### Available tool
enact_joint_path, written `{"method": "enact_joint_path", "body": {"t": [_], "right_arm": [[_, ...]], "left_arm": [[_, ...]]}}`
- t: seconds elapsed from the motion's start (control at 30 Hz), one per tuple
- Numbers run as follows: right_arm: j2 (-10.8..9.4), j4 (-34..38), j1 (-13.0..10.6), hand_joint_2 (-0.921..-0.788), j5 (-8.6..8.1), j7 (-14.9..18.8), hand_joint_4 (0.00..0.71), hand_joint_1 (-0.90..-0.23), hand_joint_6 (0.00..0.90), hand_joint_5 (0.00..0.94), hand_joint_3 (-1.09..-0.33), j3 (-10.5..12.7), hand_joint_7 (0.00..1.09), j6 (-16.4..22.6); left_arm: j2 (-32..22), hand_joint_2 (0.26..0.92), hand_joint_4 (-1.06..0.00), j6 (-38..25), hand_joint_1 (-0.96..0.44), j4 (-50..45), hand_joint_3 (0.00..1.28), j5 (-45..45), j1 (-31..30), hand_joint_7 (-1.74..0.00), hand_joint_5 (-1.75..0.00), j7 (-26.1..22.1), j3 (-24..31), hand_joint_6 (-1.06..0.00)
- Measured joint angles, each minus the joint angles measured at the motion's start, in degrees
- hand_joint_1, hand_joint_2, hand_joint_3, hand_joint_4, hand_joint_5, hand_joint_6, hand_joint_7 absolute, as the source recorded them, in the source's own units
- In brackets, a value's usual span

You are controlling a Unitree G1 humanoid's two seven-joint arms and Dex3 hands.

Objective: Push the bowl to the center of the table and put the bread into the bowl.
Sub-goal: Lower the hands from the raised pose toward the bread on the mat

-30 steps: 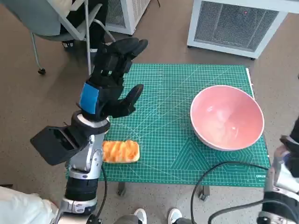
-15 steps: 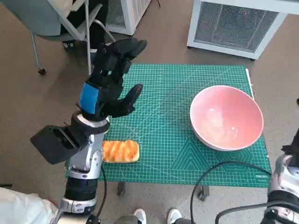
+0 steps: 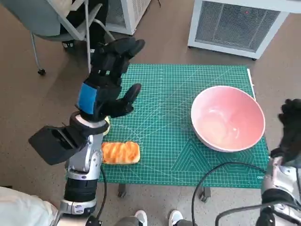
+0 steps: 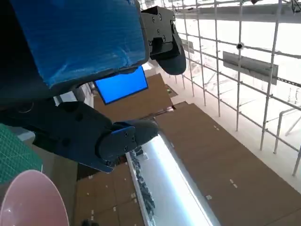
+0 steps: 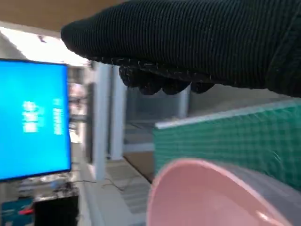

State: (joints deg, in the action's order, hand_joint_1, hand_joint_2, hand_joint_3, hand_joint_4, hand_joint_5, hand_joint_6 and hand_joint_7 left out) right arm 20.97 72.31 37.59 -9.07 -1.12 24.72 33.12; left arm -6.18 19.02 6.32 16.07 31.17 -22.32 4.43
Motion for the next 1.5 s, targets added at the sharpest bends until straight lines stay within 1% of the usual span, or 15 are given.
{"method": "enact_joint_path", "body": {"t": [0.2, 0.5, 0.6, 0.8, 1.07, 1.27, 1.5], "right_arm": [[-1.82, 0.72, 0.89, -0.921, 0.24, 0.17, 0.359, -0.434, 0.14, 0.02, -0.759, -0.63, 0.44, -2.97], [-4.88, 1.36, 3.44, -0.921, 0.19, 1.44, 0.346, -0.441, 0.136, 0.01, -0.777, -1.24, 0.45, -5.99], [-6.11, 1.54, 4.29, -0.921, 0.18, 1.98, 0.341, -0.446, 0.136, 0.007, -0.778, -1.28, 0.45, -6.48], [-7.89, 1.96, 5.67, -0.921, 0.26, 2.44, 0.349, -0.463, 0.138, 0.01, -0.777, -1.52, 0.47, -7.19], [-9.15, 2.15, 7.65, -0.921, 0.44, 2.44, 0.368, -0.475, 0.14, 0.018, -0.776, -2.54, 0.49, -8.01], [-10.47, 2.19, 9.25, -0.921, 0.5, 2.43, 0.396, -0.495, 0.136, 0.029, -0.768, -3.46, 0.5, -8.22], [-12.01, 2.25, 10.95, -0.921, 0.52, 2.43, 0.378, -0.498, 0.127, 0.018, -0.769, -4.52, 0.53, -8.93]], "left_arm": [[-0.33, 0.766, 0.0, -0.08, -0.24, -1.06, 0.66, 0.01, -0.24, -0.94, -0.63, 0.03, 0.26, 0.0], [-0.71, 0.779, 0.0, -0.24, -0.24, -2.63, 0.66, -0.18, -1.17, -0.94, -0.64, 0.15, 0.28, 0.0], [-0.96, 0.782, 0.0, -0.33, -0.24, -3.12, 0.66, -0.27, -1.22, -0.94, -0.64, 0.2, 0.28, 0.0], [-1.59, 0.786, 0.0, -0.56, -0.24, -4.29, 0.66, -0.34, -1.96, -0.94, -0.64, 0.44, 0.3, 0.0], [-2.56, 0.788, 0.0, -1.21, -0.24, -5.58, 0.65, -0.34, -3.51, -0.93, -0.64, 1.11, 0.67, 0.0], [-2.91, 0.791, 0.0, -1.35, -0.25, -6.74, 0.65, -0.35, -4.59, -0.92, -0.64, 1.72, 0.99, 0.0], [-3.2, 0.798, 0.0, -1.38, -0.24, -7.49, 0.64, -0.35, -5.34, -0.92, -0.64, 2.4, 1.38, 0.0]]}}
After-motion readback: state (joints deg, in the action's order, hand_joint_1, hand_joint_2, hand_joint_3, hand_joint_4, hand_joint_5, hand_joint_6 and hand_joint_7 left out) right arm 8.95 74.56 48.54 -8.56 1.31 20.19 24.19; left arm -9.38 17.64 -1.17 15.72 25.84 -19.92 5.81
